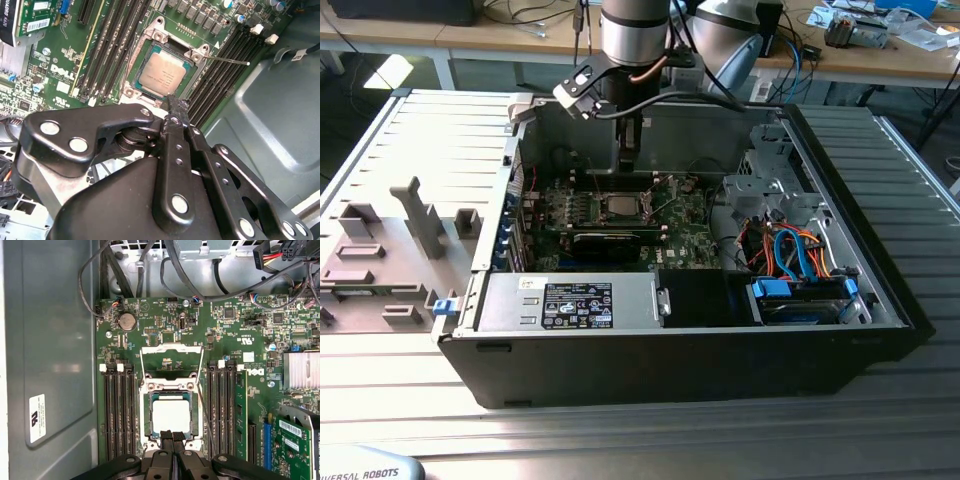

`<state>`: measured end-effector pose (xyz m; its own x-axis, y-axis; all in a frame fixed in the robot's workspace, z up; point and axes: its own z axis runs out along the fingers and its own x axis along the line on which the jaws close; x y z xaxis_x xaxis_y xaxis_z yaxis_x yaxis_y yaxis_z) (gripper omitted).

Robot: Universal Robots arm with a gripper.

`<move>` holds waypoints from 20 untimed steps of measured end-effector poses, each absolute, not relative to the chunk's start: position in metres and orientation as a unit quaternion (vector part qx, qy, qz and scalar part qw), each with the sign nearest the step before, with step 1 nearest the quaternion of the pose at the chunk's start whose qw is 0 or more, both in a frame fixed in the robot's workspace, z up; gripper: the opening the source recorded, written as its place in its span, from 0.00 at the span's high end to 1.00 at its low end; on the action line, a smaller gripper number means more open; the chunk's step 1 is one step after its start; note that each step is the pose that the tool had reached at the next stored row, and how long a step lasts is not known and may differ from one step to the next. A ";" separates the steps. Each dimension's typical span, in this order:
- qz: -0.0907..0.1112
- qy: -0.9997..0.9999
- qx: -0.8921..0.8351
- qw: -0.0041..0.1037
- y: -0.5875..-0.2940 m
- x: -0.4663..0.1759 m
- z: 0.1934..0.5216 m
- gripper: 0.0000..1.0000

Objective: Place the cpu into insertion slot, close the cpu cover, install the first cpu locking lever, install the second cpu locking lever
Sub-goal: 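Close the cpu cover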

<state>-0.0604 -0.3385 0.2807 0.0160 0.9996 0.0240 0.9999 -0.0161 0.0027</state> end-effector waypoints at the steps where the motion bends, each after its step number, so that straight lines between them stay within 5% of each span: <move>1: -0.009 -0.701 -0.713 0.007 -0.339 -0.060 0.281 0.89; 20: -0.009 -0.701 -0.713 0.007 -0.339 -0.048 0.281 0.89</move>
<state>-0.0484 -0.3385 0.2808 0.0160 0.9996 0.0240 0.9999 -0.0161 0.0027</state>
